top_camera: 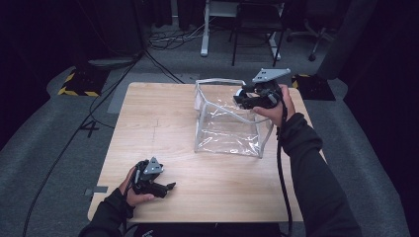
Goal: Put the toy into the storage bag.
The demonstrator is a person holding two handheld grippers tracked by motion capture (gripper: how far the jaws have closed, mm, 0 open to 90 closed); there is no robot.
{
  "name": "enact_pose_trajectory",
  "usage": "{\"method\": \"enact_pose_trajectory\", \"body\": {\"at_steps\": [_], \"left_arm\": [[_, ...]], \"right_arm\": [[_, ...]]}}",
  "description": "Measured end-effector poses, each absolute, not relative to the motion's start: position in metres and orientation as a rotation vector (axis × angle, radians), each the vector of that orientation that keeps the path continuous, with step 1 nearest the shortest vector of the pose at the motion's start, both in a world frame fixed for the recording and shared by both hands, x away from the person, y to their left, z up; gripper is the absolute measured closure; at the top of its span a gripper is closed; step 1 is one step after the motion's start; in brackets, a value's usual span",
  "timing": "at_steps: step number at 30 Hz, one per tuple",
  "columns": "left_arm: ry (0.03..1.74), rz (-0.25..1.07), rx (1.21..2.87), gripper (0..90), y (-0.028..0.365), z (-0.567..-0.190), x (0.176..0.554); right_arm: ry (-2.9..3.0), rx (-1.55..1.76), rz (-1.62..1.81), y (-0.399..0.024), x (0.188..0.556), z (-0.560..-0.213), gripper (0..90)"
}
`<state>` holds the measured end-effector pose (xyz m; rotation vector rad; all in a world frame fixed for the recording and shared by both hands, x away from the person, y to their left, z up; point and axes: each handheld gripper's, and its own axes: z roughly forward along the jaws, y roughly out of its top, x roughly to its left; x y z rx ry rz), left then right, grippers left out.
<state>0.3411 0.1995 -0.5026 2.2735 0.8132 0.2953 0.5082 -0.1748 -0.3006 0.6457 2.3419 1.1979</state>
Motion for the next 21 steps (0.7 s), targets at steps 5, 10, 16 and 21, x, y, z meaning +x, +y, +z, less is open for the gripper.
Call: {"method": "enact_pose_trajectory", "body": {"at_steps": [5,10,16,21], "left_arm": [[0.812,0.293,2.273,15.6,0.199,-0.503,0.341],[0.814,0.295,2.274,15.6,0.200,-0.502,0.341],[0.813,0.294,2.274,15.6,0.200,-0.503,0.341],[0.813,0.294,2.274,15.6,0.200,-0.503,0.341]], "right_arm": [[2.361,0.666,1.168,-0.176,0.508,-0.302,47.7],[2.418,0.673,1.062,-0.175,0.507,-0.303,47.7],[2.435,0.687,1.027,-0.179,0.502,-0.308,47.6],[2.460,0.684,1.011,-0.186,0.499,-0.312,47.6]]}}
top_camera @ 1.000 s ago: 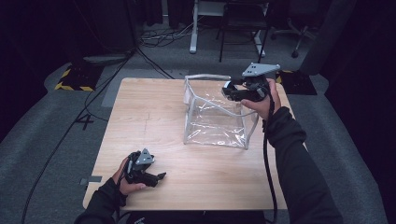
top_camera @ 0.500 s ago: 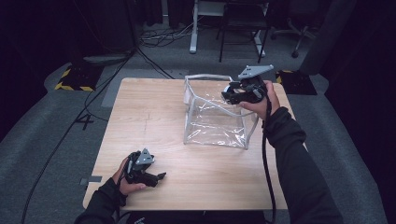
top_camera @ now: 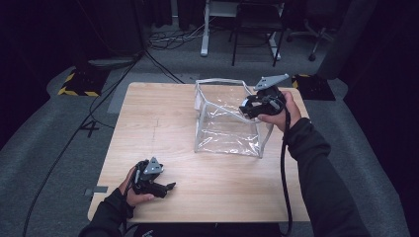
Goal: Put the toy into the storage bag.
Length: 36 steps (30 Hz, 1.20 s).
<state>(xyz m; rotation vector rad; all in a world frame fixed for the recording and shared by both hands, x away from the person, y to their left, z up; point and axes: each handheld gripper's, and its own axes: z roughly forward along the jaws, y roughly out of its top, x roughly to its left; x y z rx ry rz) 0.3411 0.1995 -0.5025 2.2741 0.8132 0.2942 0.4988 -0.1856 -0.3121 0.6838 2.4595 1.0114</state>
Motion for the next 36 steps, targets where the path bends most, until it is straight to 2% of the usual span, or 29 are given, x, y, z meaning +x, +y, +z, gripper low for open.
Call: {"method": "enact_pose_trajectory", "body": {"at_steps": [36], "left_arm": [[0.814,0.296,2.273,15.5,0.200,-0.503,0.341]], "right_arm": [[2.578,0.667,0.846,-0.217,0.491,-0.313,47.2]]}}
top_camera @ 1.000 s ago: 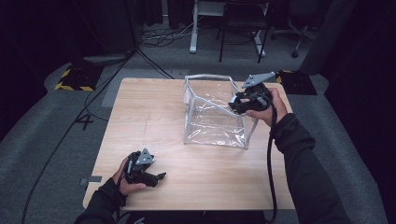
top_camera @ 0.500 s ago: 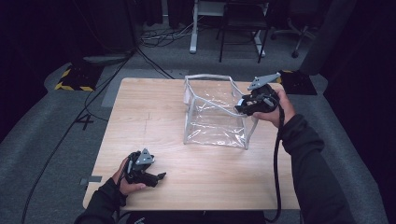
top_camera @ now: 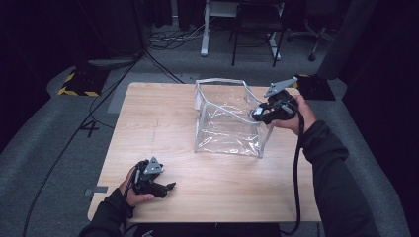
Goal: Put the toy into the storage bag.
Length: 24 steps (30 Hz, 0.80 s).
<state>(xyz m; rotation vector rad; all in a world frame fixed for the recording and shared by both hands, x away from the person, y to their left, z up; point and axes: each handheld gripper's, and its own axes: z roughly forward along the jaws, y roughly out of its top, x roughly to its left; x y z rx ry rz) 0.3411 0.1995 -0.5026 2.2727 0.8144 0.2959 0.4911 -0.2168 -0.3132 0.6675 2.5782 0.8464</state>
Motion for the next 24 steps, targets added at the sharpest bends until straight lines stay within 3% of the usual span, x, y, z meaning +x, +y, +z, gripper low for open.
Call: {"method": "enact_pose_trajectory", "body": {"at_steps": [24], "left_arm": [[0.817,0.296,2.269,15.4,0.1993,-0.5030,0.3412]], "right_arm": [[2.560,0.668,0.891,-0.2147,0.4907,-0.3159,45.7]]}}
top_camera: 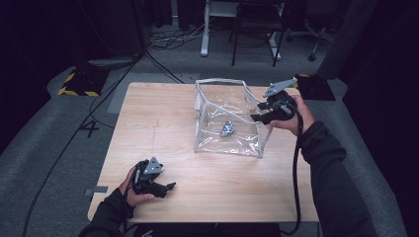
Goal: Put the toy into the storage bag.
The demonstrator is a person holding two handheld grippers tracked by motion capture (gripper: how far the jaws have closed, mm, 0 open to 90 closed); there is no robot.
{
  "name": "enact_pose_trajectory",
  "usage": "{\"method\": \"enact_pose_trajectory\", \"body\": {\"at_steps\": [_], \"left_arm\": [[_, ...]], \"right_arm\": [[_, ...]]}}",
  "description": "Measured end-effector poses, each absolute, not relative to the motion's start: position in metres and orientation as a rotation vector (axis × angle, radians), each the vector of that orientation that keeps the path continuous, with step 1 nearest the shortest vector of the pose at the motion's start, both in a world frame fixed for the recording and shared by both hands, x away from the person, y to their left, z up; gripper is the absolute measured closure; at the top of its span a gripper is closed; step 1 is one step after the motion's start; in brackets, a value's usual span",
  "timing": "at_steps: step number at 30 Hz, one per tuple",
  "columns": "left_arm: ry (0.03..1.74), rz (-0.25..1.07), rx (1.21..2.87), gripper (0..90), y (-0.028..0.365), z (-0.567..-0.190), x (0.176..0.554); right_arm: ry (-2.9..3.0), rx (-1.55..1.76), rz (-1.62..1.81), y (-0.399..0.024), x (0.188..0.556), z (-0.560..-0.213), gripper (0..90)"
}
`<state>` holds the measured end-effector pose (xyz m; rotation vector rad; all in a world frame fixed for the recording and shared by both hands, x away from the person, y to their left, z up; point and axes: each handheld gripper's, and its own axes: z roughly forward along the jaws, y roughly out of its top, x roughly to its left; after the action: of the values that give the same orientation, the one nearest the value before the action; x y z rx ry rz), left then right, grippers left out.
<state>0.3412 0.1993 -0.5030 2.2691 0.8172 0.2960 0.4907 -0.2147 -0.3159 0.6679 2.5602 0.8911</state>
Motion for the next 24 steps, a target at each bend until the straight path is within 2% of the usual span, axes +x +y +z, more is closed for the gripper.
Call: {"method": "enact_pose_trajectory", "body": {"at_steps": [24], "left_arm": [[0.819,0.295,2.270,15.4,0.1993,-0.5030,0.3410]], "right_arm": [[2.492,0.696,0.984,-0.2156,0.4879,-0.3126,39.6]]}}
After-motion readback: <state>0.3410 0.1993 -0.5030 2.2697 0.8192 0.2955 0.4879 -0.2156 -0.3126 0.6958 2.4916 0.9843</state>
